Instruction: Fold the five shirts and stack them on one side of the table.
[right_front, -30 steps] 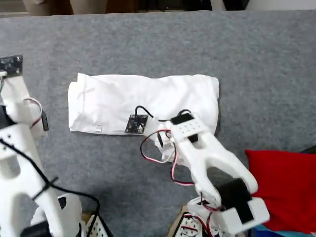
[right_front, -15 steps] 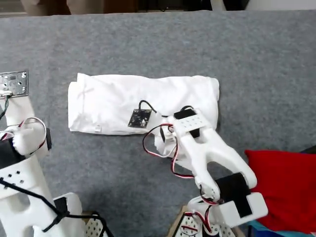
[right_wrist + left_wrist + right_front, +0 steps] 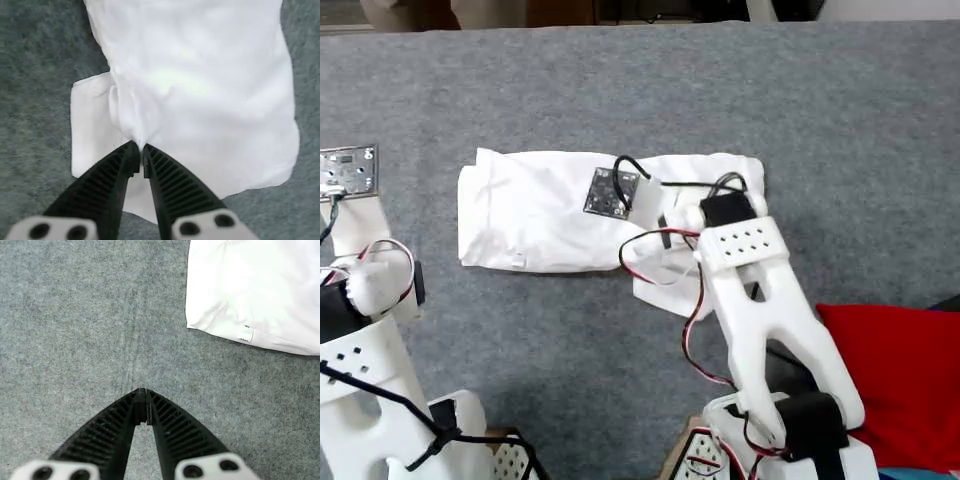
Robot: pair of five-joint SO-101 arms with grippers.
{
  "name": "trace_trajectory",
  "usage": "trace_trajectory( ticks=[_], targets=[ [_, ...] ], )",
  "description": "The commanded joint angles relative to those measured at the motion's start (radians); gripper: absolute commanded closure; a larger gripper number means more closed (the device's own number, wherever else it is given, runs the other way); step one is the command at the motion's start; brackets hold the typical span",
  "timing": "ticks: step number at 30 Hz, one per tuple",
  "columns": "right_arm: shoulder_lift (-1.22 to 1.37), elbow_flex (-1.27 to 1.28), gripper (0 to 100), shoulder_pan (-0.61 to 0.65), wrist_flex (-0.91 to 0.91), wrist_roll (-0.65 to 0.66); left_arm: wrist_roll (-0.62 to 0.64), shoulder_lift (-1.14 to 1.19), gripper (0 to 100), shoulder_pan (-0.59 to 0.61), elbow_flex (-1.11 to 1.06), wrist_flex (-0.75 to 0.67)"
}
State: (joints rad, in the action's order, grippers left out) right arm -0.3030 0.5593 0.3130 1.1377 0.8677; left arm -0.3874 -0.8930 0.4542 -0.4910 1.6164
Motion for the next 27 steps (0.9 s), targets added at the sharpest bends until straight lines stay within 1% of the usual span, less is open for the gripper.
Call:
trace_trajectory(
  ticks=[1,6,8,10,13,15,19,25,27],
  targets=[
    [0.039,-0.133,99.3,-0.036,0.003,0.057,-0.005,-0.015,98,0.002,0.008,0.015],
    [0.234,-0.326,99.3,-0.108,0.009,0.158,-0.005,-0.015,98,0.003,0.002,0.012],
    [0.315,-0.404,99.2,-0.128,0.017,0.173,-0.005,-0.015,98,0.003,0.002,0.012],
    [0.392,-0.490,99.2,-0.133,0.060,0.180,-0.005,-0.015,98,0.003,0.002,0.012],
    [0.486,-0.604,99.0,-0.122,0.150,0.224,-0.005,-0.015,98,0.002,0.002,0.012],
    [0.527,-0.673,98.4,-0.105,0.196,0.232,-0.005,-0.015,98,0.002,0.002,0.012],
    [0.579,-0.779,91.4,-0.099,0.219,0.232,-0.005,-0.015,98,0.002,0.002,0.012],
    [0.634,-0.885,91.0,-0.099,0.236,0.230,-0.005,-0.015,98,0.002,0.002,0.012],
    [0.634,-0.917,91.0,-0.088,0.292,0.230,-0.005,-0.015,98,0.002,0.002,0.012]
  ],
)
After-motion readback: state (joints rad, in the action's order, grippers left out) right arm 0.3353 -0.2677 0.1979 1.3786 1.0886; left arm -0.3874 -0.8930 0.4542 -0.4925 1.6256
